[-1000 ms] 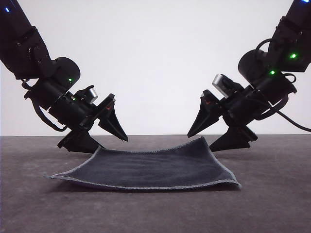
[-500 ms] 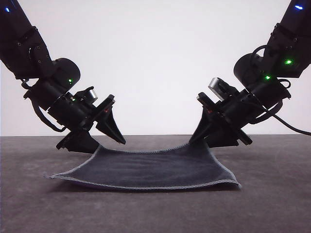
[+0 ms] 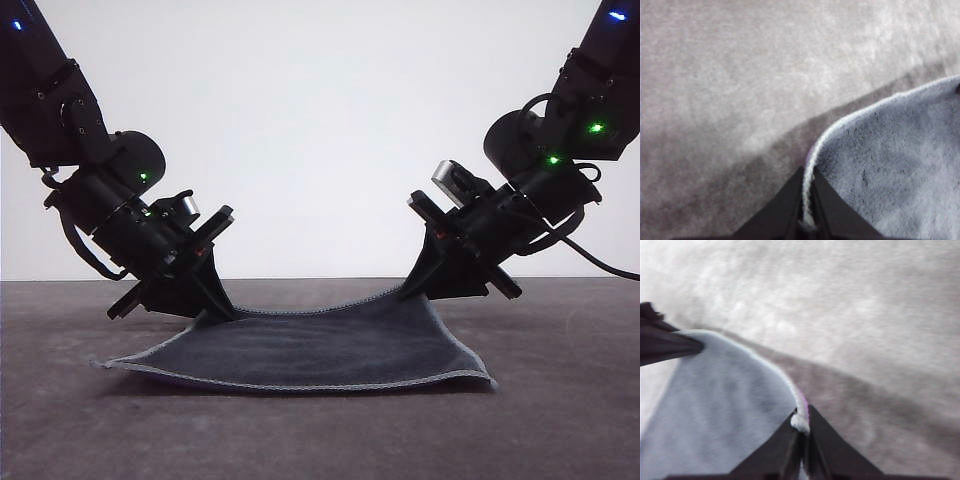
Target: Fold clothes
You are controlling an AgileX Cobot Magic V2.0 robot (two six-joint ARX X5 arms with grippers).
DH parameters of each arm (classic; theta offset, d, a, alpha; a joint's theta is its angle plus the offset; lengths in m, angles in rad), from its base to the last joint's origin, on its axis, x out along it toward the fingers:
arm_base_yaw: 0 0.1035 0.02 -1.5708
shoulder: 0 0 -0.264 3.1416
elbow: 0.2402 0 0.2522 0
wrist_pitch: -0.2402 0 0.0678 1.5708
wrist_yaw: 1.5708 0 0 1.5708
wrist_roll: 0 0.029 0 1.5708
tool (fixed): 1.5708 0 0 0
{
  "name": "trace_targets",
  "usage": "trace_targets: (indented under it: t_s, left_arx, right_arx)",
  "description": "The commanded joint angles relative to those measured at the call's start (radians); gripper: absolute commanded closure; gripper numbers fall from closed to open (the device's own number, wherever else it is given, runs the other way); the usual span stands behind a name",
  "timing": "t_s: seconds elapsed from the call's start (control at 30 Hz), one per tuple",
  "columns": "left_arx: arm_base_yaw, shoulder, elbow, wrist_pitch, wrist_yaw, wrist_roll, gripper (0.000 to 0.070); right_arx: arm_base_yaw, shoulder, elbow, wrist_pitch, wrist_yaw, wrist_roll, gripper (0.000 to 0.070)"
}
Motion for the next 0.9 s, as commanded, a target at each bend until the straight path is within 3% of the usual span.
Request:
trace_targets:
  t_s: [0.0,0.17,0.87]
  left_arx:
    - [0.003,-0.013,0.008,-0.030,0.000,0.050,0.0700]
    - [0.007,-0.089,0.008,-0.165,0.000,0.136,0.0700]
    - [-0.046,-0.225,0.008,-0.504,0.008,0.249,0.0700]
  right_arx:
    - [-0.006,0.020,0.022,0.007,-0.033,-0.005,0.0695]
    - [-0.021,-0.004,0.022,-0.042,-0.115,-0.034,0.0695]
    - [-0.021,-0.193,0.022,-0.543,-0.206,-0.299,0.0695]
